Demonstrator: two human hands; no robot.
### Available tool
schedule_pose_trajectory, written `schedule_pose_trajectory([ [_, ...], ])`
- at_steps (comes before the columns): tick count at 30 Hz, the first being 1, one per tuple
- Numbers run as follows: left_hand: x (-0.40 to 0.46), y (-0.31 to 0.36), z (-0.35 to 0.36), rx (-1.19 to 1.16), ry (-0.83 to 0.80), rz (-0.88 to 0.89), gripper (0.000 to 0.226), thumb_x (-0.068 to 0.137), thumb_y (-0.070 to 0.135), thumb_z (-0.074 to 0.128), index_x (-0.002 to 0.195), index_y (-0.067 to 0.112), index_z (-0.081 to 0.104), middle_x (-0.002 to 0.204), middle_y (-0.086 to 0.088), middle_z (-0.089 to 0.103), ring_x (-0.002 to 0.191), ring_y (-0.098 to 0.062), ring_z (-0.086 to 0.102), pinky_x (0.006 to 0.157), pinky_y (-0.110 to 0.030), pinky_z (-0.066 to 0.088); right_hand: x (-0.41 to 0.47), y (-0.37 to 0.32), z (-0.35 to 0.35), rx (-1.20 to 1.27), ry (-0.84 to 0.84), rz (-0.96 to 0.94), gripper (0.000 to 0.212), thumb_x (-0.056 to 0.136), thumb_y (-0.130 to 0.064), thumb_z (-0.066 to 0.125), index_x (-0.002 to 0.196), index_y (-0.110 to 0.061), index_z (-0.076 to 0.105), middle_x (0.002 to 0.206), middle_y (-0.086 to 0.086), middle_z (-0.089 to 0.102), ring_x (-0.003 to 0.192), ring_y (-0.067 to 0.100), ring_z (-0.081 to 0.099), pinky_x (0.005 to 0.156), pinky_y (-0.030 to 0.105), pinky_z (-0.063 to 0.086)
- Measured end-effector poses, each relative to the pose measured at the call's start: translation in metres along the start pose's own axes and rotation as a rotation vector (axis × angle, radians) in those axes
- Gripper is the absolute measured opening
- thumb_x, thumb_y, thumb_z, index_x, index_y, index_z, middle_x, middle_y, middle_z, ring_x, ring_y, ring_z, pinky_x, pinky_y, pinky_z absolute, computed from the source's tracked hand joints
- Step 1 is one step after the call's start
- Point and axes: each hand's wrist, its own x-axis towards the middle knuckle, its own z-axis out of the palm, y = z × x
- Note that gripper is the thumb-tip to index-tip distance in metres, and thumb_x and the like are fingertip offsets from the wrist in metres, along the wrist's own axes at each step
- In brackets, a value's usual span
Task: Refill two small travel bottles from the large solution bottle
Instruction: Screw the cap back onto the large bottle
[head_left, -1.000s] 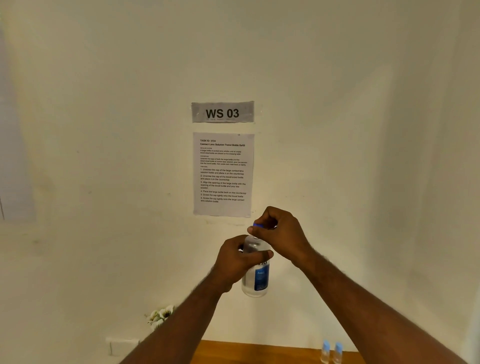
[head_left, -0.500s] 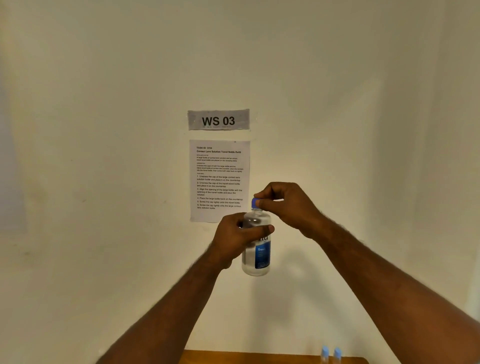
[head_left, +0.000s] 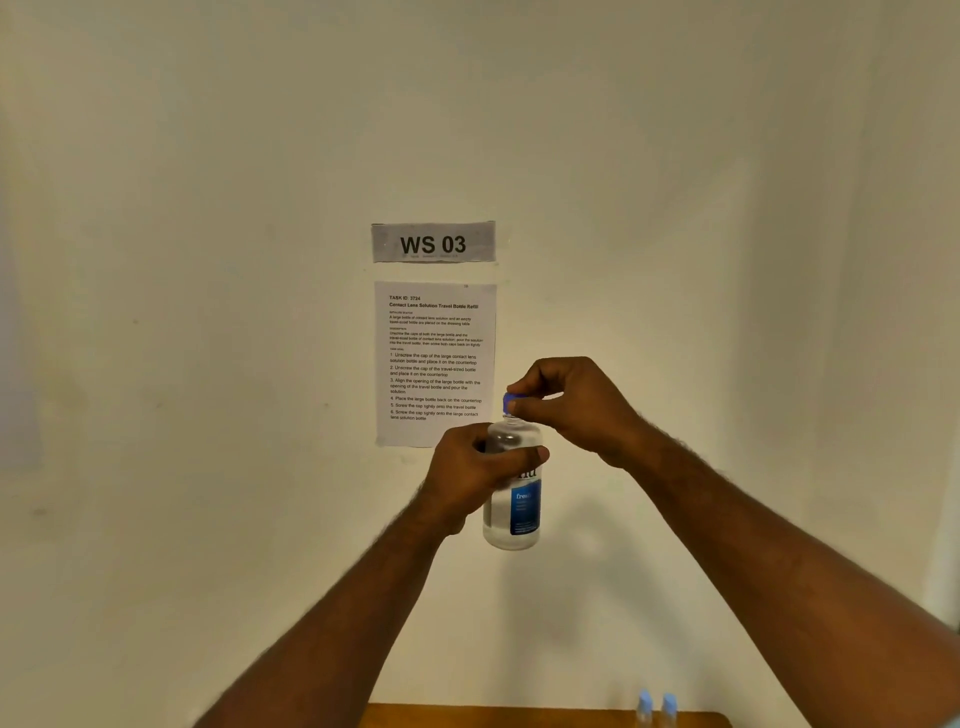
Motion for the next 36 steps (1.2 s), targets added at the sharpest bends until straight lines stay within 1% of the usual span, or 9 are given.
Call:
schedule_pose_trajectory([
  [5,-0.001,-0.004,-0.003,0.024,-0.005,0.002,0.035,0.075,0.034,0.088,0.1,0.041,0.065,0.104,0.012,0.073,0.093,-0.014,0.073,0.082,-0.033,0.061,-0.003,-0.001,0.008,-0.018,0.04,-0.02,0.018,0.075,-0.024,0.086,0.086,-0.019,0.073,0.083,-0.016,0.074,0.077,-0.004,0.068,0.062,0.004,0.047],
  [10,-0.008,-0.007,-0.012,-0.016,-0.009,0.003,0.028,0.077,0.031,0.087,0.09,0.044,0.066,0.084,0.029,0.074,0.08,-0.002,0.074,0.065,-0.014,0.055,-0.012,-0.004,0.025,-0.079,0.046,0.004,0.031,0.078,-0.034,0.083,0.103,-0.027,0.066,0.093,-0.015,0.07,0.086,0.004,0.066,0.071,0.013,0.046],
  [13,-0.008,-0.01,-0.019,-0.036,-0.002,0.027,0.032,0.079,0.027,0.085,0.093,0.047,0.065,0.093,0.026,0.073,0.089,-0.005,0.073,0.08,-0.028,0.06,-0.019,-0.006,0.037,-0.004,0.007,0.09,0.053,0.078,-0.045,0.079,0.122,-0.035,0.052,0.105,-0.015,0.069,0.095,0.006,0.066,0.072,0.015,0.049],
  [17,-0.013,-0.018,-0.034,-0.05,0.0,0.029,0.042,0.08,0.021,0.084,0.109,0.043,0.063,0.116,0.014,0.068,0.105,-0.015,0.068,0.088,-0.034,0.058,-0.032,-0.002,0.05,0.115,-0.072,0.222,0.072,0.072,-0.058,0.076,0.134,-0.037,0.045,0.117,-0.009,0.07,0.101,0.013,0.07,0.083,0.031,0.059],
  [21,-0.024,-0.034,-0.055,-0.024,-0.013,-0.032,0.043,0.077,0.033,0.086,0.117,0.029,0.07,0.117,0.007,0.073,0.106,-0.018,0.07,0.09,-0.038,0.06,-0.049,0.018,0.067,0.282,-0.201,0.305,0.069,0.079,-0.043,0.076,0.14,-0.027,0.048,0.129,-0.006,0.066,0.111,0.019,0.068,0.092,0.044,0.058],
  [25,-0.04,-0.06,-0.084,0.01,-0.058,-0.095,0.044,0.069,0.038,0.09,0.11,0.029,0.077,0.101,0.005,0.08,0.094,-0.016,0.076,0.085,-0.035,0.063,-0.072,0.039,0.097,0.277,-0.274,0.333,0.07,0.075,-0.027,0.085,0.137,-0.03,0.052,0.122,-0.008,0.07,0.108,0.015,0.07,0.09,0.039,0.059],
  [31,-0.068,-0.114,-0.111,0.046,-0.126,-0.197,0.051,0.064,0.04,0.092,0.111,0.033,0.076,0.103,0.011,0.08,0.096,-0.01,0.075,0.084,-0.027,0.06,-0.099,0.063,0.178,0.001,-0.173,0.3,0.073,0.064,-0.042,0.089,0.129,-0.039,0.055,0.107,-0.021,0.07,0.096,-0.008,0.064,0.071,0.008,0.049],
  [33,-0.08,-0.138,-0.118,0.048,-0.124,-0.23,0.049,0.062,0.038,0.094,0.108,0.038,0.076,0.101,0.014,0.079,0.094,-0.005,0.074,0.077,-0.019,0.059,-0.108,0.077,0.205,-0.034,-0.165,0.32,0.072,0.063,-0.042,0.088,0.127,-0.037,0.056,0.106,-0.022,0.068,0.093,-0.007,0.063,0.073,0.009,0.048],
  [36,-0.099,-0.179,-0.126,0.036,-0.117,-0.291,0.054,0.064,0.031,0.096,0.113,0.033,0.074,0.106,0.011,0.079,0.097,-0.006,0.073,0.082,-0.024,0.059,-0.124,0.103,0.244,-0.057,-0.167,0.366,0.071,0.063,-0.04,0.086,0.126,-0.028,0.056,0.109,-0.015,0.068,0.094,0.006,0.065,0.08,0.02,0.052],
])
